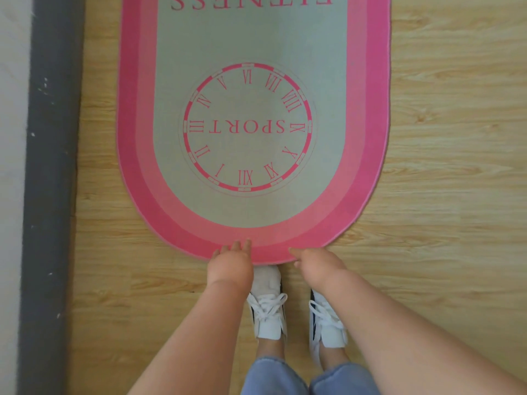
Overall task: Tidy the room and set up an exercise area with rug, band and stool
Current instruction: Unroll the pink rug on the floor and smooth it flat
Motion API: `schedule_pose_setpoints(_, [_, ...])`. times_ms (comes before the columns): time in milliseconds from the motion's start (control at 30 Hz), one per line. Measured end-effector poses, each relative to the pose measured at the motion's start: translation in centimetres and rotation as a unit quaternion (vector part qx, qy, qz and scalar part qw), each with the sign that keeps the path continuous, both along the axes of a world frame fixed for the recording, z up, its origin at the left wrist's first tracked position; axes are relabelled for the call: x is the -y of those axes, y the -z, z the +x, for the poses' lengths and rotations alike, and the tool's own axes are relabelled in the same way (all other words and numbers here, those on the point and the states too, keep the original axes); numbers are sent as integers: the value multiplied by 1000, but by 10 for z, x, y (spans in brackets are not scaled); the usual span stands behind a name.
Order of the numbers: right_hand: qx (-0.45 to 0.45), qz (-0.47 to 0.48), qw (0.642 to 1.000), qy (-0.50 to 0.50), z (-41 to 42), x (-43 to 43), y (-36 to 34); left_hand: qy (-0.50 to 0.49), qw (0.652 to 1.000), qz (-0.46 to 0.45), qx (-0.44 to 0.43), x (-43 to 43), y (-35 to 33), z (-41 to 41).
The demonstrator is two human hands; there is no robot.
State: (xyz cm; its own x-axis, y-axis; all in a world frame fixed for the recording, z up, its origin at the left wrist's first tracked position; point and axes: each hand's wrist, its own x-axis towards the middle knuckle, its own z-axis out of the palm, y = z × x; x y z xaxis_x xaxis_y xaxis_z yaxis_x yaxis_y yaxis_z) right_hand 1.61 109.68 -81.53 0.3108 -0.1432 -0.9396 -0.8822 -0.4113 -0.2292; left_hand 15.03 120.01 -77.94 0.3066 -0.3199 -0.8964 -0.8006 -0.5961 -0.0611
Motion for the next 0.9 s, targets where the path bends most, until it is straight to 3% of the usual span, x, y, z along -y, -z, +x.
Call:
schedule_pose_setpoints(167, [11,-28,999,44,-24,15,-58,14,999,-35,-7,30,-58,-11])
schedule_pose_setpoints(400, [36,-95,983,152,-40,71,-150,105,990,-95,5,116,-154,-34])
schedule_pose_setpoints(633, [39,-169,937,305,-114,112,-237,225,965,-132,29,192,-235,-76])
schedule_pose_setpoints(900, [-15,-193,872,450,-251,84,-291,354,921,-162,-11,214,-289,-188])
